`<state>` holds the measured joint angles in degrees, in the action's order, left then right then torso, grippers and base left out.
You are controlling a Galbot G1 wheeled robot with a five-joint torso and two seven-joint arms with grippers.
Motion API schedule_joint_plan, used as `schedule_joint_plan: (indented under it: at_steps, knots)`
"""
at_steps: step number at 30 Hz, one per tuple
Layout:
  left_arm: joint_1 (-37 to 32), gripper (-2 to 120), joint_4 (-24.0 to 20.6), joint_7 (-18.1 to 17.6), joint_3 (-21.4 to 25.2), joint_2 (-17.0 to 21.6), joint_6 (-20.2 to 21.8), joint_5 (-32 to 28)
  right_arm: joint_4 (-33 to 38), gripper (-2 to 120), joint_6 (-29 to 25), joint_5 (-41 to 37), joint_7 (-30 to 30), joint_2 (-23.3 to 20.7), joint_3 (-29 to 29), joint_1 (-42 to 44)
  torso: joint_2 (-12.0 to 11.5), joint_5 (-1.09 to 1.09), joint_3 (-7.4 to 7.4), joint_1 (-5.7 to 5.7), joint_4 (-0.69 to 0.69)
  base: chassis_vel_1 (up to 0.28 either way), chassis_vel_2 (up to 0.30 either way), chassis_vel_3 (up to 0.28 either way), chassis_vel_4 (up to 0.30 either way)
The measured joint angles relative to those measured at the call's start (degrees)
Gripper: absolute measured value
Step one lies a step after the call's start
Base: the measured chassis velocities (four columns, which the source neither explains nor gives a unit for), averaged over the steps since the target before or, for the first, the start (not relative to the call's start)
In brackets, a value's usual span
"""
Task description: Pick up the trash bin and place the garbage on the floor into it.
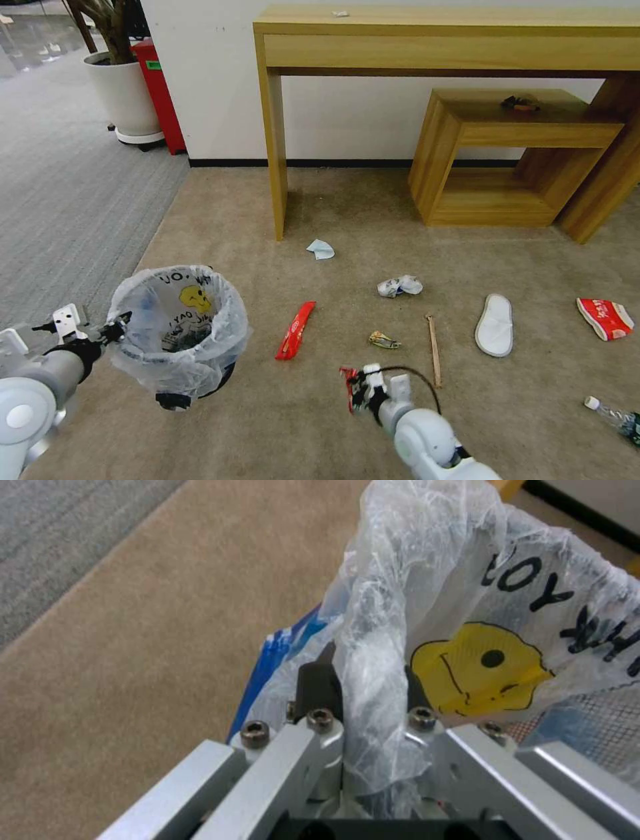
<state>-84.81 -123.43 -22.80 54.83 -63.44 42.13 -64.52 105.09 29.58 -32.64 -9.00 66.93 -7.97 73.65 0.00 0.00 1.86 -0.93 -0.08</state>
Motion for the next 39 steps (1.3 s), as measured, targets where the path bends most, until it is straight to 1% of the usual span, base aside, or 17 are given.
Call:
schedule_joint_plan:
  at_steps: [1,4,9,12,16,19,20,23,24,26,27,30,31,33,35,37,39]
  knots:
    - [0.0,3,0.0,0.0,0.0,0.0,0.0,0.0,0.0,0,0.0,0.0,0.0,0.0,0.0,0.0,0.0,0.0,0.0,0.0,0.0,0.0,0.0,0.0,0.0]
    - [-0.1,3,-0.3,0.0,-1.2,-0.1,0.0,0.7,3.9,0,-0.7,-0.6,0.8,-2.3,-2.8,1.2,0.0,0.01,0.0,0.0,-0.01,0.0,0.0,0.0,0.0]
    - [-0.4,3,-0.6,0.0,-2.1,0.0,0.0,0.9,5.7,0,-2.2,-0.7,2.0,-3.4,-4.3,1.7,0.0,0.01,0.0,0.0,-0.01,0.0,0.0,0.0,0.0]
    - [-0.7,3,-1.3,-0.1,-3.8,0.4,0.0,1.0,7.5,0,-6.1,-0.7,5.3,-4.5,-5.9,1.6,0.0,0.01,0.0,0.0,0.0,0.0,0.0,0.0,0.0]
    - [-0.7,3,-1.5,-0.1,-4.8,0.8,0.0,0.5,8.1,0,-8.2,-1.1,7.0,-4.9,-6.2,1.0,0.0,0.01,0.0,0.0,0.0,0.0,0.0,0.0,0.0]
    - [-0.8,3,-1.9,0.4,-6.7,1.8,0.0,-0.7,8.3,0,-12.4,-1.8,10.7,-5.5,-6.2,-0.1,0.0,0.01,0.0,0.0,0.0,0.0,0.0,0.0,0.0]
    - [-0.8,3,-1.9,0.4,-6.7,1.8,0.0,-0.7,8.3,0,-12.4,-1.8,10.7,-5.5,-6.2,-0.1,0.0,0.01,0.0,0.0,0.0,0.0,0.0,0.0,0.0]
    - [-0.6,3,-2.1,1.4,-9.0,2.9,0.0,-1.2,8.3,0,-16.5,-2.5,14.6,-5.6,-5.9,-1.1,0.0,0.01,0.0,0.0,0.0,0.0,0.0,0.0,0.0]
    - [-0.6,3,-2.1,1.4,-9.0,2.9,0.0,-1.2,8.3,0,-16.5,-2.5,14.6,-5.6,-5.9,-1.1,0.0,0.01,0.0,0.0,0.0,0.0,0.0,0.0,0.0]
    - [-0.2,3,-1.6,1.9,-11.2,3.9,0.0,-1.1,8.1,0,-18.8,-3.5,16.8,-5.5,-5.7,-1.9,0.0,0.01,0.0,0.0,0.0,0.0,0.0,0.0,0.0]
    - [-0.2,3,-1.6,1.9,-11.2,3.9,0.0,-1.1,8.1,0,-18.8,-3.5,16.8,-5.5,-5.7,-1.9,0.0,0.01,0.0,0.0,0.0,0.0,0.0,0.0,0.0]
    - [0.6,3,-1.2,2.7,-14.4,5.4,0.0,-1.0,7.6,0,-22.2,-4.4,20.4,-5.4,-5.4,-3.2,0.0,0.0,0.0,0.0,0.0,0.0,0.0,0.0,0.0]
    - [0.6,3,-1.2,2.7,-14.4,5.4,0.0,-1.0,7.6,0,-22.2,-4.4,20.4,-5.4,-5.4,-3.2,0.0,0.0,0.0,0.0,0.0,0.0,0.0,0.0,0.0]
    - [1.4,3,-0.6,3.1,-16.8,6.4,0.0,-0.9,7.3,0,-23.8,-5.5,22.0,-5.5,-5.1,-4.1,0.0,0.0,0.0,0.0,-0.01,0.0,0.0,0.0,0.0]
    - [1.8,3,-0.1,3.3,-18.1,6.9,0.0,-0.7,7.0,0,-24.9,-6.3,23.0,-5.6,-4.9,-4.9,0.0,0.0,0.0,0.0,-0.01,0.0,0.0,0.0,0.0]
    - [2.0,3,0.1,3.3,-18.6,7.1,0.0,-0.6,6.9,0,-25.4,-6.6,23.5,-5.6,-4.8,-5.4,0.0,0.01,0.0,0.0,-0.01,0.0,0.0,0.0,0.0]
    - [2.6,3,1.1,3.6,-20.8,7.9,0.0,-0.4,6.3,0,-27.3,-8.1,25.7,-5.9,-4.1,-7.0,0.0,0.0,0.0,0.0,0.0,0.0,0.0,0.0,0.0]
